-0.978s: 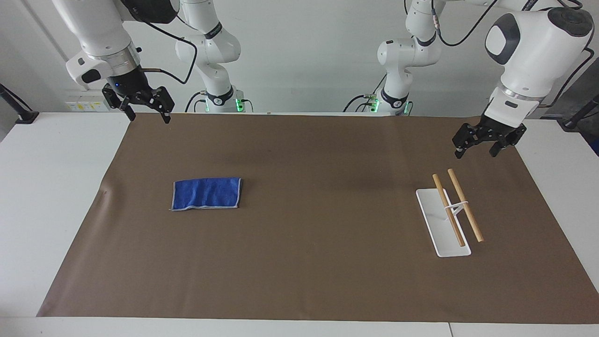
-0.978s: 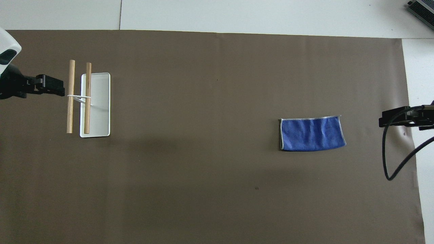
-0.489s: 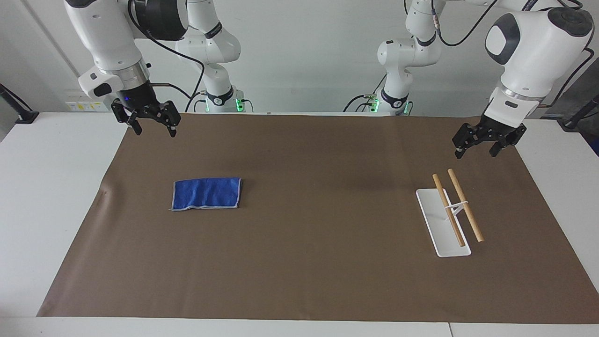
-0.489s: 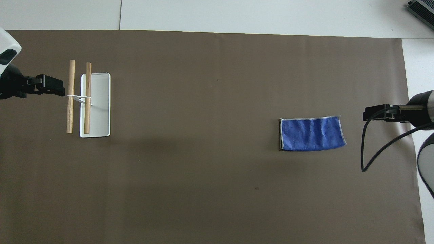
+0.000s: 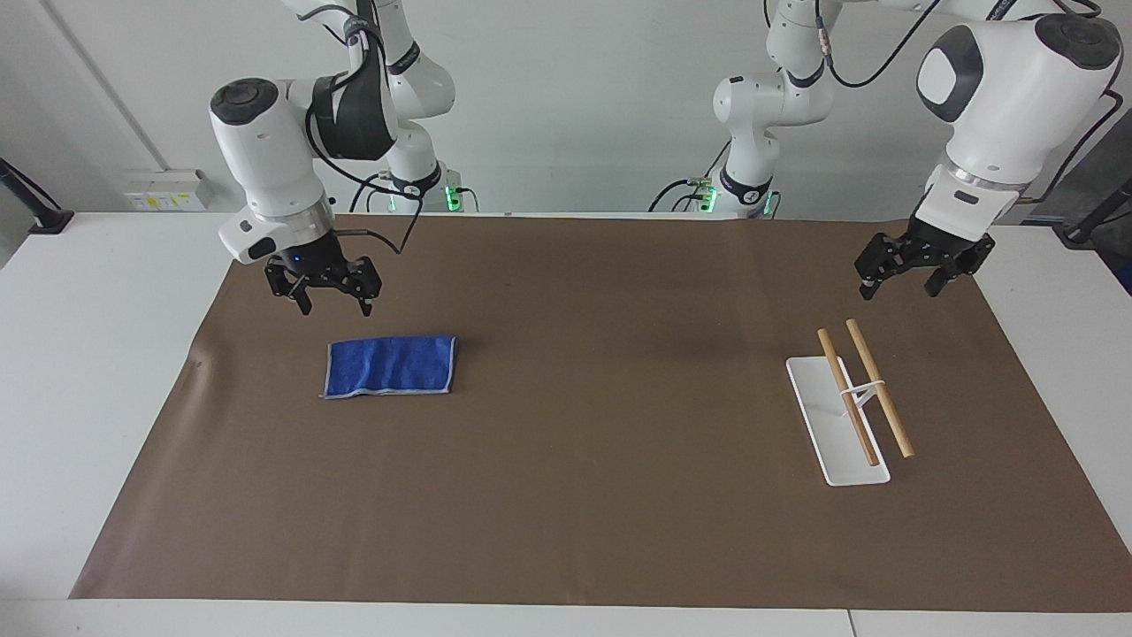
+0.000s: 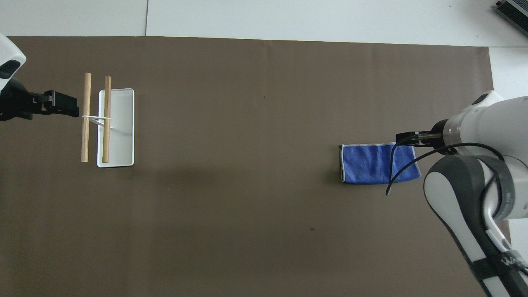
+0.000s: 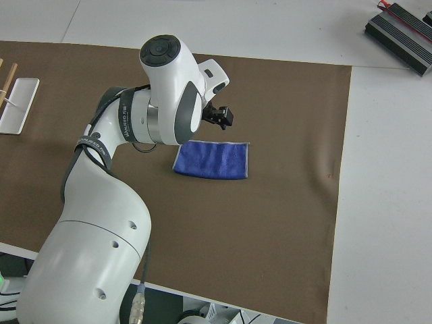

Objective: Right arm passes towel to left arm to hang
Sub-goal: 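Reach the right gripper down to the blue towel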

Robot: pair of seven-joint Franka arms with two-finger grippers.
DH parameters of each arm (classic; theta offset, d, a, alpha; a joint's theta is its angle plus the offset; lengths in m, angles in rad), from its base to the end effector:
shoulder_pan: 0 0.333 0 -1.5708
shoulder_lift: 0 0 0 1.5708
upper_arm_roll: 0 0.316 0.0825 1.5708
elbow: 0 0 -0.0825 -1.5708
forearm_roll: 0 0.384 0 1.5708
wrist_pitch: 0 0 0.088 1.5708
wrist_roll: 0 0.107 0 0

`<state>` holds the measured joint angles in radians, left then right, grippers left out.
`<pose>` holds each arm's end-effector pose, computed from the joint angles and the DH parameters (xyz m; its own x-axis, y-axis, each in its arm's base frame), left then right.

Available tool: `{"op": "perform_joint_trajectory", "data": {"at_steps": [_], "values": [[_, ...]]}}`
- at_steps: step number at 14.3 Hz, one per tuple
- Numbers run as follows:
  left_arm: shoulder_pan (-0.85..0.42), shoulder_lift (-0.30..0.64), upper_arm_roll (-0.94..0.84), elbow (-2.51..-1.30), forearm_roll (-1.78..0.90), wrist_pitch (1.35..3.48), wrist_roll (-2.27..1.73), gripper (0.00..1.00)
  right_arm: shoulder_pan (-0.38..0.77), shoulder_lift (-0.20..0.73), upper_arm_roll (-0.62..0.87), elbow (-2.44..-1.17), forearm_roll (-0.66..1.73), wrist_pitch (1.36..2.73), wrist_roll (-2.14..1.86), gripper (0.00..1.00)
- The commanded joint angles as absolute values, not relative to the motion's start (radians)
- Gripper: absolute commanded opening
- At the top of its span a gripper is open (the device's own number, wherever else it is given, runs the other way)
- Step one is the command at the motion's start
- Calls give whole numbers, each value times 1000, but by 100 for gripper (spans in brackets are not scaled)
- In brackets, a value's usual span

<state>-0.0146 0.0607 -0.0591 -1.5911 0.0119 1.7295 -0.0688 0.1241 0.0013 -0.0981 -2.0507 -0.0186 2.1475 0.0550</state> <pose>0.5855 -0.0411 0.5948 0.9969 -0.0062 0.0781 -0.0060 -1.0000 -0.0029 0.5591 0.0138 0.4462 0.9952 -0.0190 0.0960 -0.0201 -0.9997 0.0113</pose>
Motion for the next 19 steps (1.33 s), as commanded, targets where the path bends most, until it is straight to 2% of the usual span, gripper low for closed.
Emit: {"op": "perform_joint_trajectory", "data": {"at_steps": [1,9,19], "values": [[-11,29,-60,-1628,6,1736,-77,100,118,38,-92,-2115,-8,2258,54,100],[-11,29,-58,-1628,6,1736,-77,100,117,133,-91,-2239,-8,2520,9,100],[-11,29,-60,-1628,6,1736,-77,100,109,163,-91,-2296,44,2542,-40,100]]}}
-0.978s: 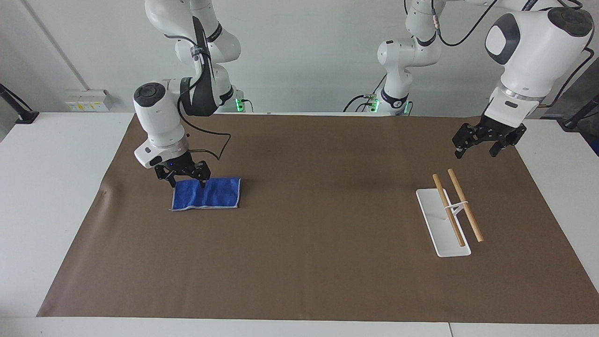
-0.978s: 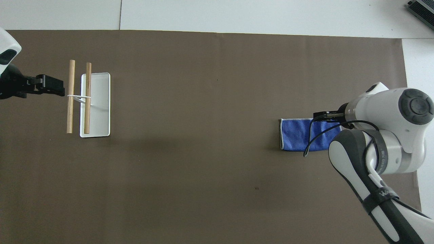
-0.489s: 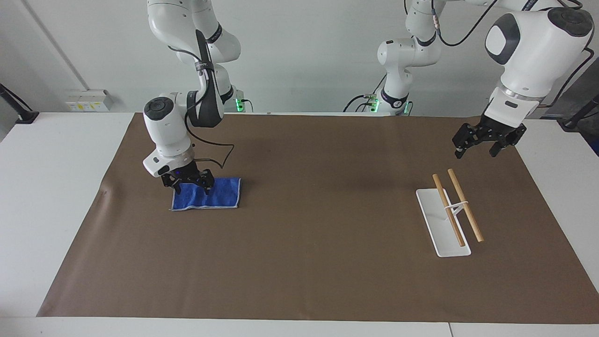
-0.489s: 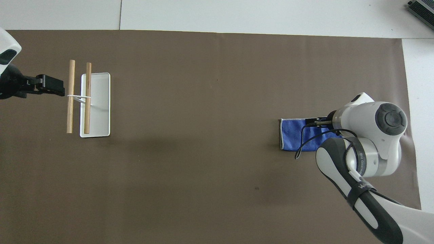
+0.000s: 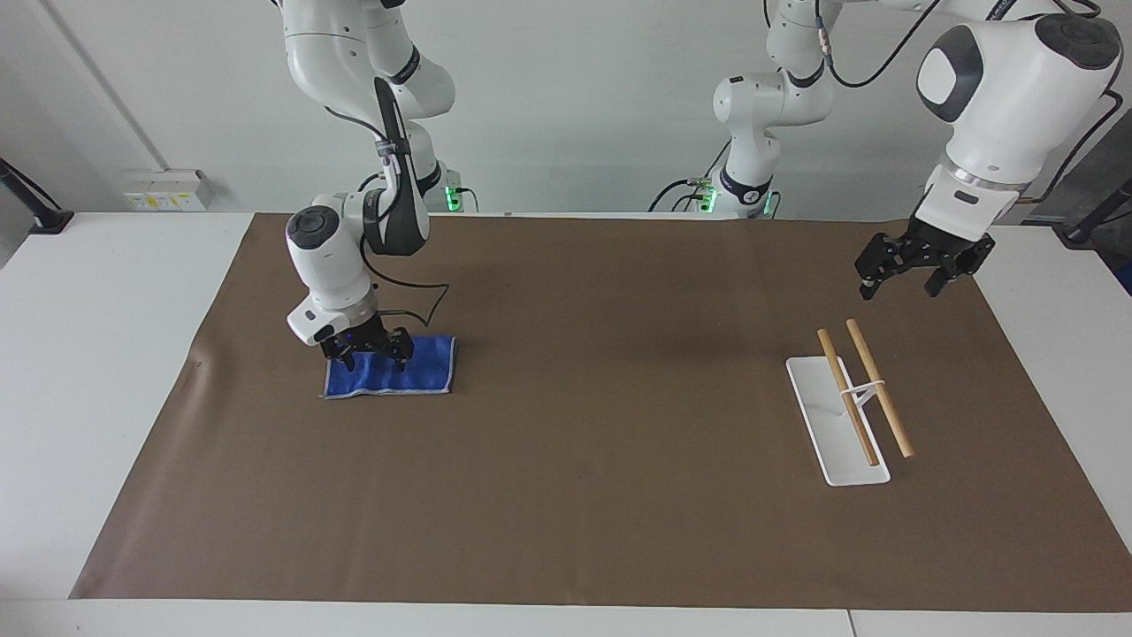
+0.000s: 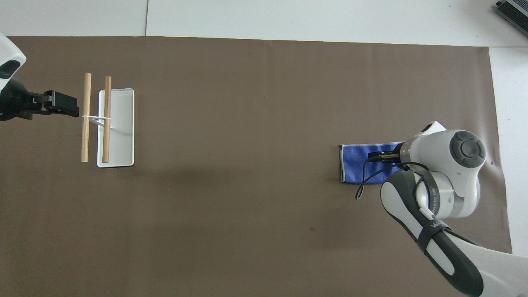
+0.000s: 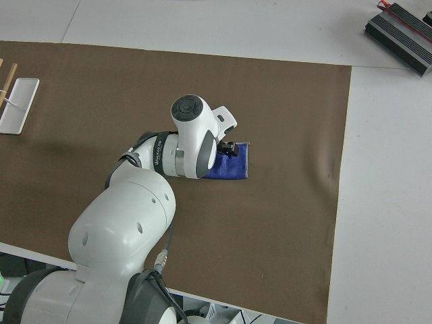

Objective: Right arm passes towel to left arm to hang
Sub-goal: 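Reach the right gripper down to the blue towel, then close the right gripper on the towel's edge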

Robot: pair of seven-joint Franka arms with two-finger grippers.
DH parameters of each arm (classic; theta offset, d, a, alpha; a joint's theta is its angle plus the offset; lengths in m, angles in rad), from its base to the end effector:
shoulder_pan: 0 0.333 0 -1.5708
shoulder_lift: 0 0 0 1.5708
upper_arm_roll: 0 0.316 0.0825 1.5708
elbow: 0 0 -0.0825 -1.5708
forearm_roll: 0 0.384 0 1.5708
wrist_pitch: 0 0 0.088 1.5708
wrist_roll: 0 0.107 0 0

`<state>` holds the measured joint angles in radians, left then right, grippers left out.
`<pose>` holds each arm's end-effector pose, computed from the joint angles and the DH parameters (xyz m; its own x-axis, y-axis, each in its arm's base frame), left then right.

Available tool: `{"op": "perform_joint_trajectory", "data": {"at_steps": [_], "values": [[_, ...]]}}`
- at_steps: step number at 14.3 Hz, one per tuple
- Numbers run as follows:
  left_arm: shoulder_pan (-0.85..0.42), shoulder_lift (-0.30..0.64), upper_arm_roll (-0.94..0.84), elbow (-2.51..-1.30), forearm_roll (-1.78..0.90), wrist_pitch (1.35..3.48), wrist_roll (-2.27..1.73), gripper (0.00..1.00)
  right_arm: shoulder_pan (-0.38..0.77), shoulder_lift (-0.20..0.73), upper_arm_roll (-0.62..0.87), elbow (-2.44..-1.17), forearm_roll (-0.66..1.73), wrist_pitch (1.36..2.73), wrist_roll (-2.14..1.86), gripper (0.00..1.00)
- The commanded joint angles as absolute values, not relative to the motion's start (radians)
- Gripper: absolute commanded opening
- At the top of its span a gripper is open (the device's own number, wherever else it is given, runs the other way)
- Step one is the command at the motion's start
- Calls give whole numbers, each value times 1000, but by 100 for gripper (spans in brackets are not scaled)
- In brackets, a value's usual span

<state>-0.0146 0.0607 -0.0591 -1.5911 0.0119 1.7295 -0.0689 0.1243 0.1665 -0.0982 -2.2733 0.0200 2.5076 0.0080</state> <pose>0.5855 -0.0411 0.5948 0.9969 -0.0061 0.0781 -0.0059 -1.0000 -0.0029 0.5395 0.0140 0.2906 0.9976 0.0044 0.0687 0.0042 -1.0000 0.0028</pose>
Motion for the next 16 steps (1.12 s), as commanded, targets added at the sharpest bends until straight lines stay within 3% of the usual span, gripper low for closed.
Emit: {"op": "perform_joint_trajectory", "data": {"at_steps": [1,3,5,9,12,16], "values": [[-11,29,-60,-1628,6,1736,-77,100,104,163,-91,-2309,43,2559,-46,100],[-11,29,-60,-1628,6,1736,-77,100,104,164,-91,-2324,44,2586,-51,100],[-11,29,-60,-1628,6,1736,-77,100,104,164,-91,-2324,44,2586,-48,62],[-11,29,-60,-1628,6,1736,-77,100,112,166,-90,-2319,54,2585,-41,2],[-11,29,-60,-1628,6,1736,-77,100,123,170,-87,-2284,109,2566,-40,0],[-11,29,-60,-1628,6,1736,-77,100,129,152,-78,-2162,123,2404,-40,0]]}}
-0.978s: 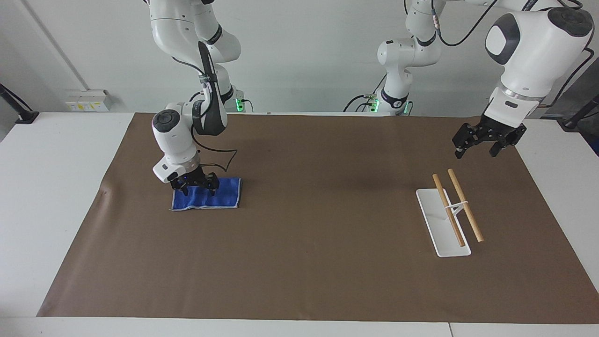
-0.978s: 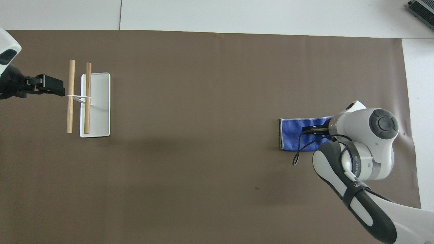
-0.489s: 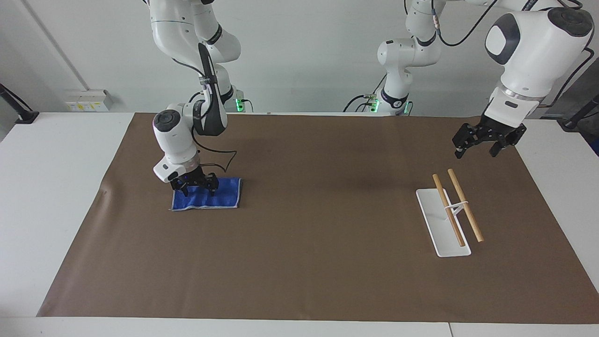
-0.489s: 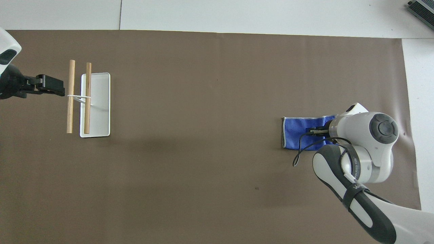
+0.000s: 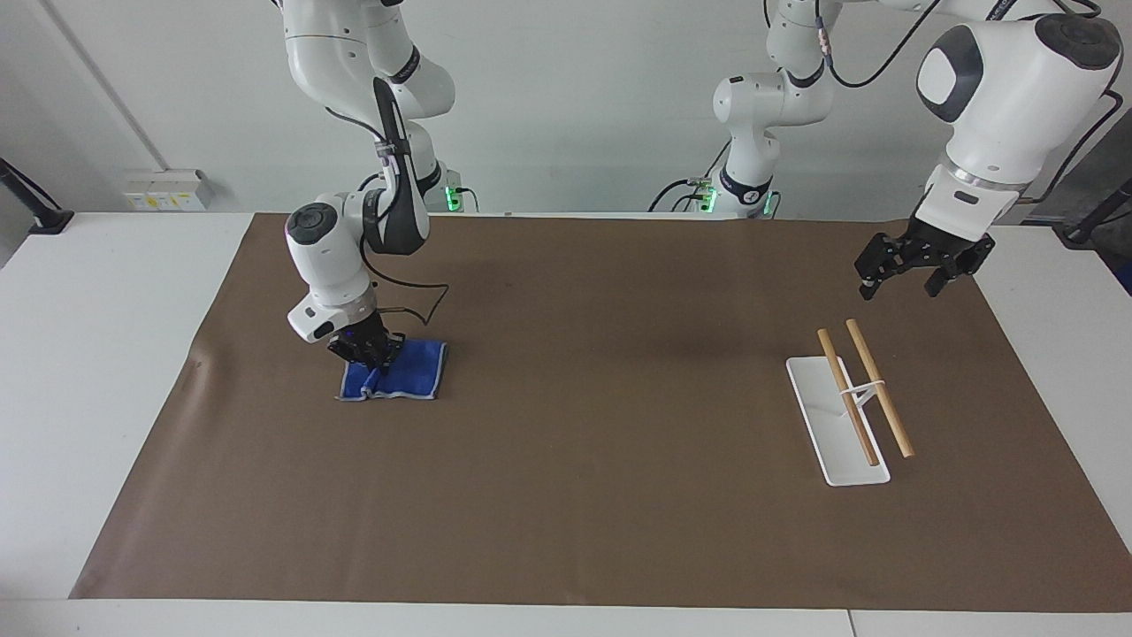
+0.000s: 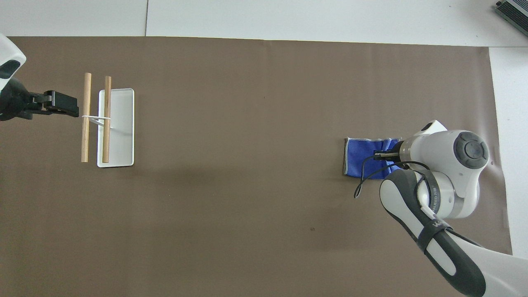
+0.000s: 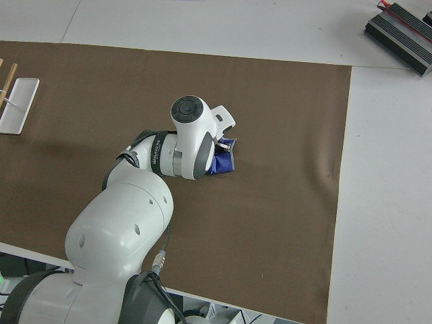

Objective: Right arm passes towel to left arm to hang
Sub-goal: 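Close the right gripper on the towel's edge, then lift the towel with the right gripper while the left gripper approaches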

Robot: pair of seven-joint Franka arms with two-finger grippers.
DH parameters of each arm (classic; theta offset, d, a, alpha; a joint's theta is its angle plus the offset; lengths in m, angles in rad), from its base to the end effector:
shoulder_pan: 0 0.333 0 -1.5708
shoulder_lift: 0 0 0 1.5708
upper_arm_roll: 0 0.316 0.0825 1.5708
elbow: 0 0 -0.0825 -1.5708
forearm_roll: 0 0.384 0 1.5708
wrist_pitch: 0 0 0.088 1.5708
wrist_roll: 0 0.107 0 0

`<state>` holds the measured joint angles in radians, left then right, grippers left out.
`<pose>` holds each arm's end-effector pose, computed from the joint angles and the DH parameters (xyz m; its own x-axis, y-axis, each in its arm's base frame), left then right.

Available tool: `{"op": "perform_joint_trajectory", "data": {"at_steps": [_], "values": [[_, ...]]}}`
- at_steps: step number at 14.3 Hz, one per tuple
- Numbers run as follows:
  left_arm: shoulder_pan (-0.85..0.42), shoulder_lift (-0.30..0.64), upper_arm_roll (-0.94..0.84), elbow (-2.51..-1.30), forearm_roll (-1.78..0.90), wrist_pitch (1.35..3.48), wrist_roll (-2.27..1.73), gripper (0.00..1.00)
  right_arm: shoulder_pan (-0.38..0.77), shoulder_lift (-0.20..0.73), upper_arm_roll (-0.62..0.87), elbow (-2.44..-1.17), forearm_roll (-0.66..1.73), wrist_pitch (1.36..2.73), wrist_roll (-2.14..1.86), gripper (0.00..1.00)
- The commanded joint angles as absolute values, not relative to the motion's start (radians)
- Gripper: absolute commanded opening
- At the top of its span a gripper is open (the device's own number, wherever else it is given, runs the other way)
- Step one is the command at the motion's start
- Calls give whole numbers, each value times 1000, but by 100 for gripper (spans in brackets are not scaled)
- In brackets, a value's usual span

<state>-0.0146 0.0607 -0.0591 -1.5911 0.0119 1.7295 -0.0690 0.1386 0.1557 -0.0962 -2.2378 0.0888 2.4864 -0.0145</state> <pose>0.5855 -0.0411 0.5948 0.9969 -0.0060 0.0781 -0.0058 -1.0000 -0.0029 0.5493 0.0232 0.3090 0.9956 -0.0112 0.0930 -0.0071 -0.9990 -0.0442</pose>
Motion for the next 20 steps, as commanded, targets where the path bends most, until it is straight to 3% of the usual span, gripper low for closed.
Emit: {"op": "perform_joint_trajectory", "data": {"at_steps": [1,7,13,20], "values": [[-11,29,-60,-1628,6,1736,-77,100,129,147,-71,-2131,145,2370,-38,0],[-11,29,-60,-1628,6,1736,-77,100,129,149,-22,-2000,401,2313,-41,0],[-11,29,-60,-1628,6,1736,-77,100,132,158,28,-1970,807,2330,-46,0],[-18,29,-61,-1628,6,1738,-75,100,297,156,43,-1970,1317,2496,-26,0]]}}
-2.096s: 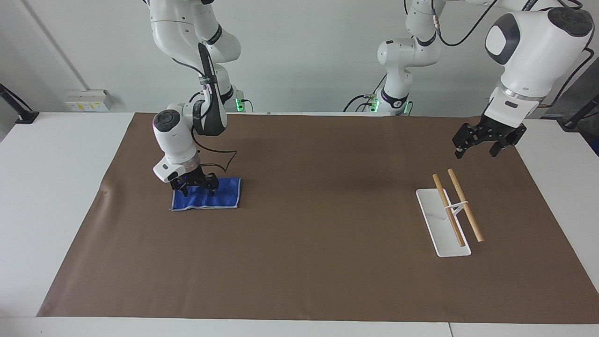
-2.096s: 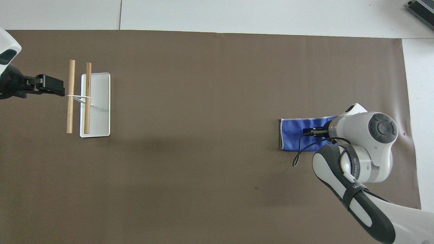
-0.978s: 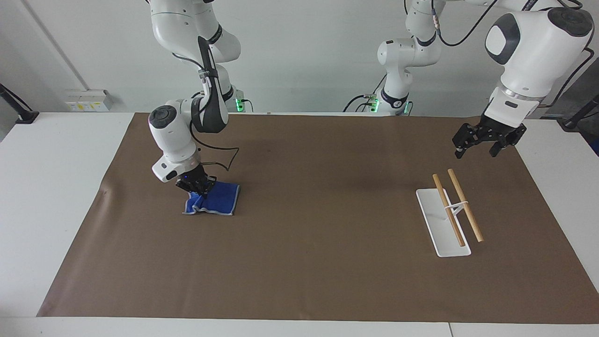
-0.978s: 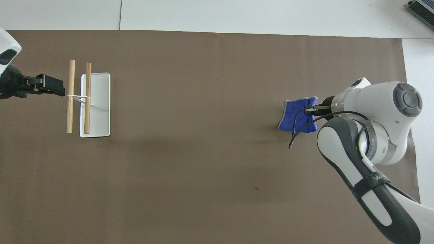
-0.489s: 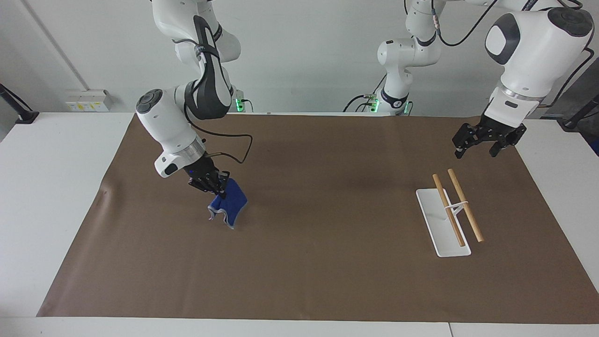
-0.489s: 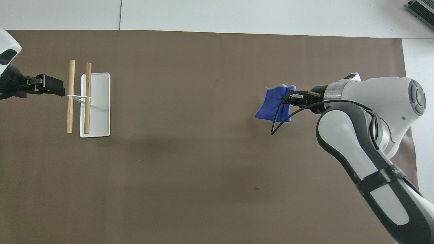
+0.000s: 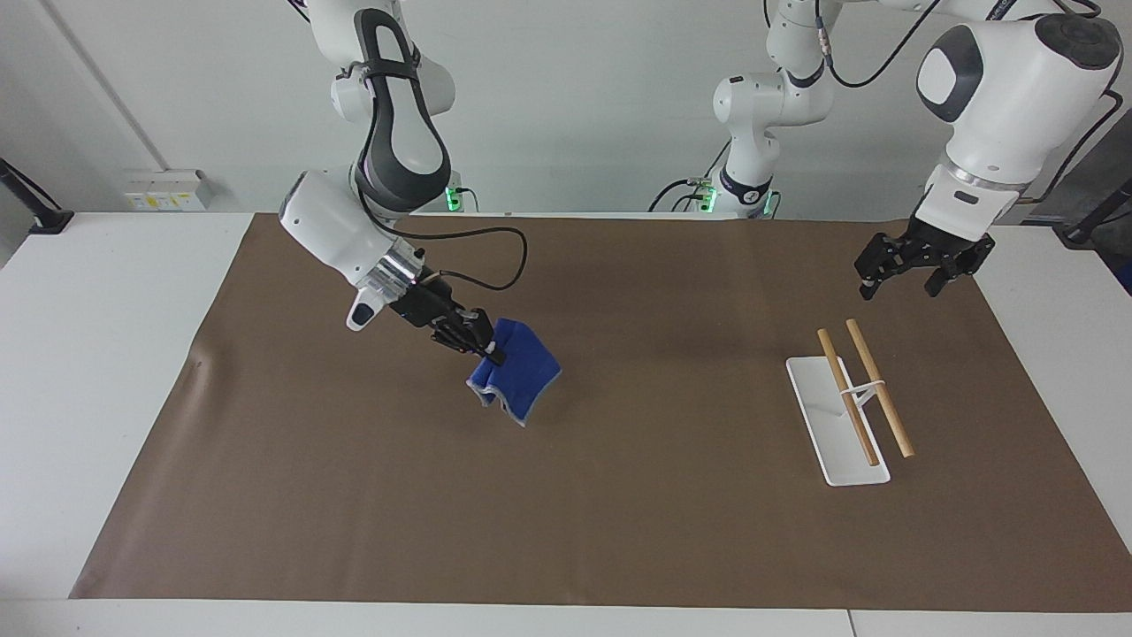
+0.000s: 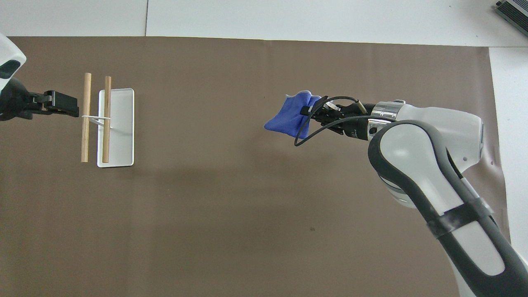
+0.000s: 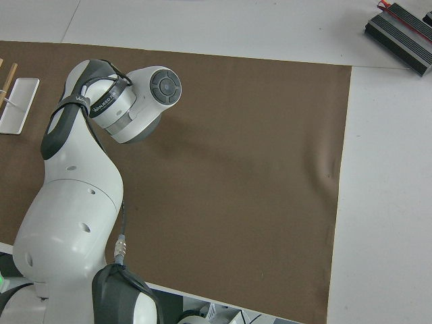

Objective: Right arm passes towel to left arm to hang
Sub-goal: 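Lift the towel with the right gripper while the left gripper approaches, then close the left gripper on the towel held by the right gripper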

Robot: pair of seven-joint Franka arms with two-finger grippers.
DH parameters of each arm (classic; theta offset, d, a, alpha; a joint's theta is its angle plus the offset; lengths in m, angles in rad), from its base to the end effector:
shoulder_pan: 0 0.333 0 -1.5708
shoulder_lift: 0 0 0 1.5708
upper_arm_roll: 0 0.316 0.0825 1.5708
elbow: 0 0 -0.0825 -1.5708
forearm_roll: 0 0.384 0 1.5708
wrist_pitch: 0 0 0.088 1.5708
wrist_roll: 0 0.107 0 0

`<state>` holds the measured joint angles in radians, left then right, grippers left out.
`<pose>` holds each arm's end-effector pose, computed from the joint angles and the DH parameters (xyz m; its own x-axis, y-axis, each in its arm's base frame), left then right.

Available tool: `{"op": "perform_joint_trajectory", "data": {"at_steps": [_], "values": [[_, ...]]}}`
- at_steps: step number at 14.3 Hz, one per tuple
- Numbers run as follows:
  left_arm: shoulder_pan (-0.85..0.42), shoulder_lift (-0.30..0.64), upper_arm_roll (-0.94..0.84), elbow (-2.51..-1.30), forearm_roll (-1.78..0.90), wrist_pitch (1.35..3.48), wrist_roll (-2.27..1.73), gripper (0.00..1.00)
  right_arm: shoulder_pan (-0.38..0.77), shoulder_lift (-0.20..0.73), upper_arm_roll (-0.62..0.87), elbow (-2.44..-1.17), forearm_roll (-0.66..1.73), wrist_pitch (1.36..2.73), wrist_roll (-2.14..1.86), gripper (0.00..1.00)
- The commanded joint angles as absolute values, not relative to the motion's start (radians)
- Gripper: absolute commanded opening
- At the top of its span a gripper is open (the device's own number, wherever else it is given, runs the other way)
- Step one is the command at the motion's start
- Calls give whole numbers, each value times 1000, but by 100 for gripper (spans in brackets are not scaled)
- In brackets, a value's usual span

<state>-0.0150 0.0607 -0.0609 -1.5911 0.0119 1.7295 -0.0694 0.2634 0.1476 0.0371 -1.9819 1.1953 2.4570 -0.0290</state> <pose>0.5854 -0.0424 0.5948 0.9969 -0.0078 0.0781 -0.0076 -1.0000 -0.0028 0.5878 0.1809 0.4266 0.8792 -0.4705 -0.0752 -0.3386 -0.5058 -0.7934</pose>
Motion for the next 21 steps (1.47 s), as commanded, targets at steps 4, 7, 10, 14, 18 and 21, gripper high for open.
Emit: {"op": "perform_joint_trajectory", "data": {"at_steps": [4,7,10,14,18,21], "values": [[-17,14,-58,-1629,6,1697,-78,100,419,155,43,-1967,1618,2627,-17,0],[-21,12,-60,-1629,6,1700,-83,100,468,156,43,-1944,1839,2693,27,0],[-28,-6,-63,-1670,-6,1710,-254,100,529,158,43,-1921,1951,2750,70,0],[-29,-66,-61,-1805,-213,1810,-432,100,548,161,57,-1904,1982,2778,75,0],[-40,-87,-118,-1864,-264,1936,-798,100,557,167,66,-1888,1982,2784,116,0],[-41,-87,-191,-1885,-264,2040,-1117,100,578,173,66,-1864,1979,2816,152,0]]}}
